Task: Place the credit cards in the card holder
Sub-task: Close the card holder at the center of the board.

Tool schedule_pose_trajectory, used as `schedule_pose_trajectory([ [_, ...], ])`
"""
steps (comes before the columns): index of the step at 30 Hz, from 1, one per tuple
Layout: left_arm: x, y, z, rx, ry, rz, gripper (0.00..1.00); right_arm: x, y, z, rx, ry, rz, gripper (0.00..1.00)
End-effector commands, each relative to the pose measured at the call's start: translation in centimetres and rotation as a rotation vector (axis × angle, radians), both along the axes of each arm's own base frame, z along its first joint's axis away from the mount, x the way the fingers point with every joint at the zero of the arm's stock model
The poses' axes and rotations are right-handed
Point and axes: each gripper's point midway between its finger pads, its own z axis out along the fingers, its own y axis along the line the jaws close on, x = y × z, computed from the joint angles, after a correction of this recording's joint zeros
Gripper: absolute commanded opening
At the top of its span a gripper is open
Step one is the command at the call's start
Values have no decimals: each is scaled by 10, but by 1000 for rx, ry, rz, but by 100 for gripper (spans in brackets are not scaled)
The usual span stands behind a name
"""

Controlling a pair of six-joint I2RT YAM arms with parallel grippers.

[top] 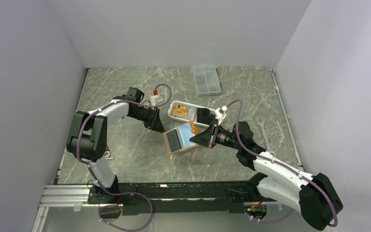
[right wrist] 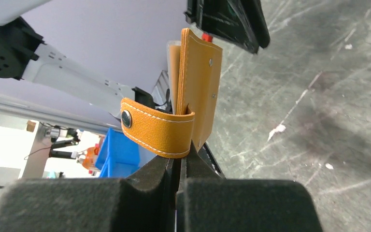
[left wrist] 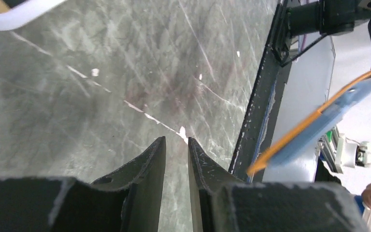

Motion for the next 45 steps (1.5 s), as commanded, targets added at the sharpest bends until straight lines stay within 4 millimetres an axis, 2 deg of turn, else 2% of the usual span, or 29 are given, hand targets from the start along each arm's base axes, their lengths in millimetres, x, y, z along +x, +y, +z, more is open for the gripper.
schedule_pose_trajectory([
  [1,-24,-22,9,-81,14,-90,29,3,10,46,129,-114,35,0],
  [4,-43,-32,12,-107,11,-142,29,11,16,43,150,-99,36,0],
  [7,-52,-36,26,-154,14,-177,29,20,19,34,148,-74,5,0],
  [11,-57,-31,37,-166,-24,-186,28,31,12,7,74,-30,-84,0],
  [17,-52,-32,39,-146,-50,-146,24,31,8,-37,0,36,-100,0],
  [21,-49,-40,30,-97,-51,-140,20,31,20,-50,-12,75,-58,0],
  [27,-43,-51,-1,-16,-19,-133,18,29,29,-74,-49,131,-29,0],
  [32,-30,-60,-25,60,-14,-136,19,21,30,-106,-77,223,-9,0],
  [37,-21,-72,-41,136,-26,-143,18,11,30,-146,-130,344,25,18],
  [40,-22,-81,-39,142,-31,-165,18,6,26,-163,-157,395,18,33],
  [45,-33,-88,-42,177,-64,-223,18,0,15,-176,-184,433,-23,63],
])
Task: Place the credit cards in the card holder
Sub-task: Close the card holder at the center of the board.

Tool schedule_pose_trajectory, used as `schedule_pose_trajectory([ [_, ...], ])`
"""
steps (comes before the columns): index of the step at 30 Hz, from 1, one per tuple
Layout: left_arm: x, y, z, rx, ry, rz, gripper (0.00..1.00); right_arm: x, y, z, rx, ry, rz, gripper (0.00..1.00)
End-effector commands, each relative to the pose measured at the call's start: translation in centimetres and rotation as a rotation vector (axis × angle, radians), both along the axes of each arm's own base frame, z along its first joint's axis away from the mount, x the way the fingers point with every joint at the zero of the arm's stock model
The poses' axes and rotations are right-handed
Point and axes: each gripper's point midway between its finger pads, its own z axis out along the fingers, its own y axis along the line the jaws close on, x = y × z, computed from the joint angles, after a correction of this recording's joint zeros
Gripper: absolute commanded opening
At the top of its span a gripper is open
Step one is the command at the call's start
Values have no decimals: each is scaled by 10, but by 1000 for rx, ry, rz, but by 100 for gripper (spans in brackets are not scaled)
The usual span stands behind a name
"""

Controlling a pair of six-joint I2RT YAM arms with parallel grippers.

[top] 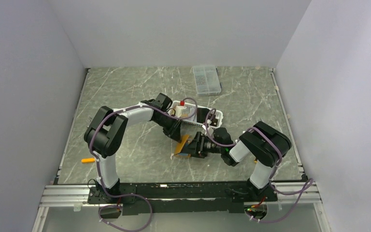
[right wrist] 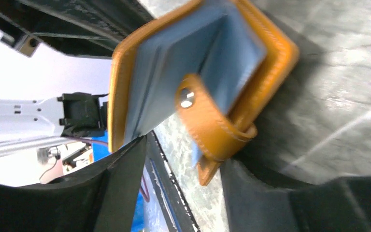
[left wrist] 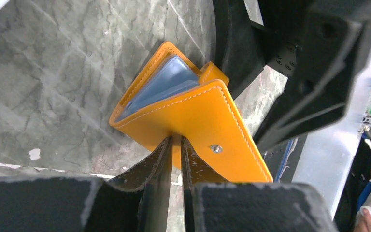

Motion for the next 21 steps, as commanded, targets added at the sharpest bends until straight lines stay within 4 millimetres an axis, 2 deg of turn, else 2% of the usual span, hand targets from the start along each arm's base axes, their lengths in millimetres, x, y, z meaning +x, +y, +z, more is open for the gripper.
schedule_pose_trajectory([
  [1,-7,-11,3,21,-35,-61,18,-4,-13,-19,-72,17,-43,67],
  [2,-10,-12,2,32,-39,-75,18,-4,-16,-20,-91,13,-49,73],
  [3,-11,-12,2,39,-47,-81,18,-1,-18,-19,-110,3,-65,83],
  [4,-13,-12,2,45,-60,-91,18,-1,-23,-20,-141,2,-82,97],
  [5,-14,-11,2,52,-74,-97,18,1,-28,-21,-172,-5,-106,99],
  [11,-21,-6,2,73,-85,-120,17,0,-48,-26,-420,-82,-174,100],
  [16,-19,-6,4,76,-107,-123,16,-7,-49,-23,-449,-105,-169,100],
  [21,-18,-4,4,75,-111,-127,16,-7,-58,1,-499,-197,-149,100],
])
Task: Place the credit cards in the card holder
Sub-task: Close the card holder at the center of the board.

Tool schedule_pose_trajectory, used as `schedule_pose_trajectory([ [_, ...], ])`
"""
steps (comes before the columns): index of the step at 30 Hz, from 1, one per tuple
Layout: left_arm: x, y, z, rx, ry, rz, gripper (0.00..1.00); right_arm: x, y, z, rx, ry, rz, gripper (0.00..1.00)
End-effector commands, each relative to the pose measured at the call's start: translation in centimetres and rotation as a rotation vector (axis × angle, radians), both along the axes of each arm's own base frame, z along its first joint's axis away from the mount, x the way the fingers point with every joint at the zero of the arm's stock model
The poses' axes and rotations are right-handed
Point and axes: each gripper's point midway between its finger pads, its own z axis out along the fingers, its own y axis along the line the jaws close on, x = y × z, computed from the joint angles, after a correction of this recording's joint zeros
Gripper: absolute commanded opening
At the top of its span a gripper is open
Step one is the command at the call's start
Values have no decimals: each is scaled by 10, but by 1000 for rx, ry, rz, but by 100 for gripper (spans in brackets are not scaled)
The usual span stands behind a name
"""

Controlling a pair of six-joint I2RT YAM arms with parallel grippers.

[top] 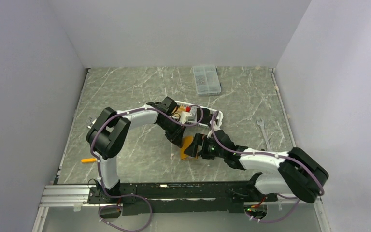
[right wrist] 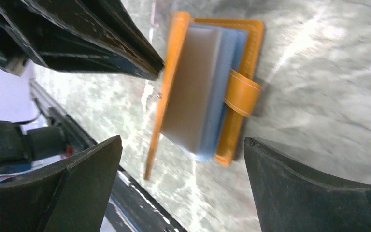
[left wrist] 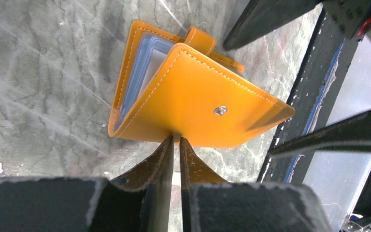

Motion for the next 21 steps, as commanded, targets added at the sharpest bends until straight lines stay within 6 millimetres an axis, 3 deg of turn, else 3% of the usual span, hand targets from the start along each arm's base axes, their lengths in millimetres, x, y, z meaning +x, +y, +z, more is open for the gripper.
schedule_pose_trajectory([
  [1,3,2,12,-15,-45,-20,16,-7,-36,-8,-206,-23,-16,100],
  [12,12,-6,25,-31,-55,-34,15,7,-76,8,-243,-156,-127,100],
  [17,12,-2,27,-23,-48,-36,15,19,-85,7,-356,-203,-127,74],
  [21,13,-4,32,-35,-38,-34,15,27,-72,4,-383,-245,-63,71],
])
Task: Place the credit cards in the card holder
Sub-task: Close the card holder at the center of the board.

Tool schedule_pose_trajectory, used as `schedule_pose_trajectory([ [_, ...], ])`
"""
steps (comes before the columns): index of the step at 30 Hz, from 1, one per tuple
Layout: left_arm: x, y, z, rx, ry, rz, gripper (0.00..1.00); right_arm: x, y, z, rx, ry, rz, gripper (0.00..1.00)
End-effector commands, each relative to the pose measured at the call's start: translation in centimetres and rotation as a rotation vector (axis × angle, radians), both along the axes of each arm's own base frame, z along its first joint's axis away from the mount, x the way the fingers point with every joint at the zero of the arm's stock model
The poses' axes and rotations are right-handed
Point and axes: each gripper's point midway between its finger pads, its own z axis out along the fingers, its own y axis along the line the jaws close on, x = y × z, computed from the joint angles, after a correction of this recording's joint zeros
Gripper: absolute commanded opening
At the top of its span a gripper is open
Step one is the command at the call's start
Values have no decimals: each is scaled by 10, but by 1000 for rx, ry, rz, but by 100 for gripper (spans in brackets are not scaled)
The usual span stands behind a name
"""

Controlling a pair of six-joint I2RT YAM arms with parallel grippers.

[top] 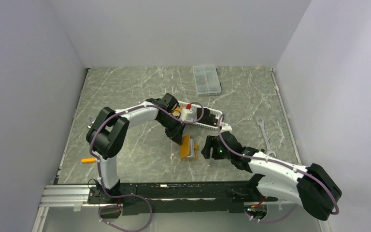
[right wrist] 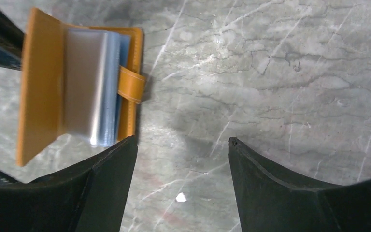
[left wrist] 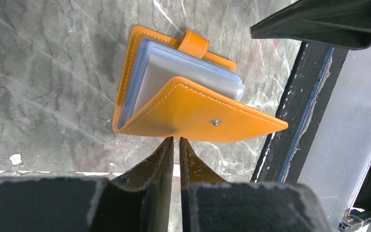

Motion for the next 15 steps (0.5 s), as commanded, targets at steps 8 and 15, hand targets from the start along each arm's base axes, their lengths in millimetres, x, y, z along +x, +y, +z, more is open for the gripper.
schedule_pose_trajectory([
  [8,-2,-8,30,-63,29,-30,15,32,38,8,-196,-215,167,72],
  [15,3,-13,24,-64,39,-35,15,35,36,-7,-379,-291,133,66],
])
